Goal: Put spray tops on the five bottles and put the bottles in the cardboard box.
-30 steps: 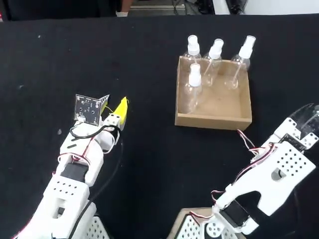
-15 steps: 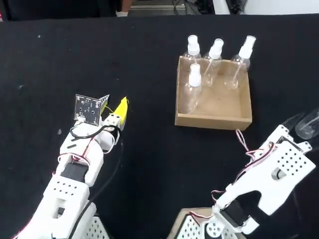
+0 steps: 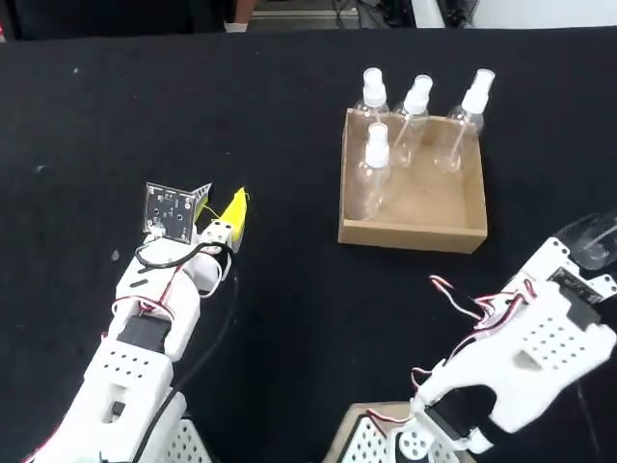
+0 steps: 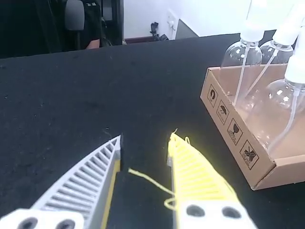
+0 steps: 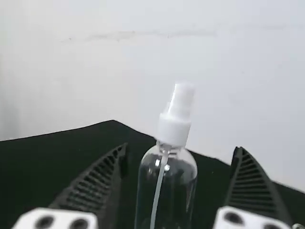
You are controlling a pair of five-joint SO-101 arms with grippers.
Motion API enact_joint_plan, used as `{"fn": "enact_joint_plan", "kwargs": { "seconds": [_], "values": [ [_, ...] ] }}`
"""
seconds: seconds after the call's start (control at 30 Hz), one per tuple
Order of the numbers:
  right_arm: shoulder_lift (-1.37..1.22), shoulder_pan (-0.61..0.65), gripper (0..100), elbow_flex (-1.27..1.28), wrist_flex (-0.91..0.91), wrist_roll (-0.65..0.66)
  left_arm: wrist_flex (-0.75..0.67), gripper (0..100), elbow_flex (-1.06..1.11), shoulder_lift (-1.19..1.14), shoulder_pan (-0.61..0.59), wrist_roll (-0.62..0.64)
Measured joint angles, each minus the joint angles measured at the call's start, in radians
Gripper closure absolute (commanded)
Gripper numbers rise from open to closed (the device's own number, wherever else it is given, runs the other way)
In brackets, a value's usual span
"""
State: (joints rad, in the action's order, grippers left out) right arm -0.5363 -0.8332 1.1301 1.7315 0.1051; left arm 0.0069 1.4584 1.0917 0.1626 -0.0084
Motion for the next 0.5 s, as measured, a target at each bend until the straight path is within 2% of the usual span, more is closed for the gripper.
{"fn": "enact_joint_plan", "kwargs": {
  "seconds": [0.27, 0.4, 0.5],
  "values": [
    [0.207, -0.006, 71.6, 0.157, -0.060, 0.031, 0.000, 84, 0.000, 0.000, 0.000, 0.000],
    [0.379, -0.006, 71.6, 0.184, -0.245, 0.031, 0.000, 84, 0.000, 0.000, 0.000, 0.000],
    [0.539, -0.008, 71.6, 0.184, -0.485, 0.031, 0.000, 84, 0.000, 0.000, 0.000, 0.000]
  ]
}}
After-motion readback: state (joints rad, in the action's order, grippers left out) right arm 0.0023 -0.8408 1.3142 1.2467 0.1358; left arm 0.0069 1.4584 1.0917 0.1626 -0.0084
